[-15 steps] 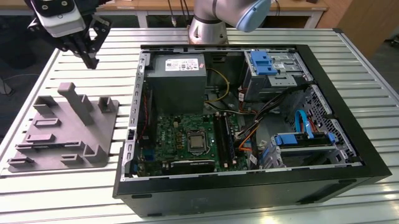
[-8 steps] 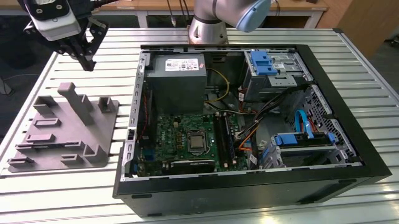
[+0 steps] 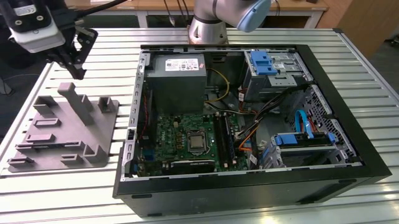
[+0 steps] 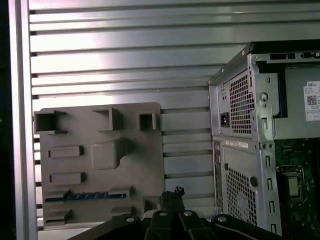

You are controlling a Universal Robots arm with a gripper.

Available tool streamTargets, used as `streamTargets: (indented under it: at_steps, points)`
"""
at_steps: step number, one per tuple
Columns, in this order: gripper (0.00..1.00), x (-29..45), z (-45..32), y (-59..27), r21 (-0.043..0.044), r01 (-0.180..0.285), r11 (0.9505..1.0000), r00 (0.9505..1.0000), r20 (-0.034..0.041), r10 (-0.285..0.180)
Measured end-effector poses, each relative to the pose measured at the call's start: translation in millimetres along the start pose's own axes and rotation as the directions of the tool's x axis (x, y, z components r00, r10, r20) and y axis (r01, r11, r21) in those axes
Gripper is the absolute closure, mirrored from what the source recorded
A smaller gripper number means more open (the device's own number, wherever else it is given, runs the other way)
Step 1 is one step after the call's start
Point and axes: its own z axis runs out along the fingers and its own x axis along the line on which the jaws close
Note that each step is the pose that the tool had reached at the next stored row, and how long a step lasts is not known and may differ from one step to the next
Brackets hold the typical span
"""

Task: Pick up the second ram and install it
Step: 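Reach for the second ram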

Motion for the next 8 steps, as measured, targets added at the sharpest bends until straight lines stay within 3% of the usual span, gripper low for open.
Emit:
streamTargets:
  at_steps: [8]
  points:
    - [0.9,23.6,3.4,-14.1,0.0001,0.0,1.0,1.0,0.0,0.0]
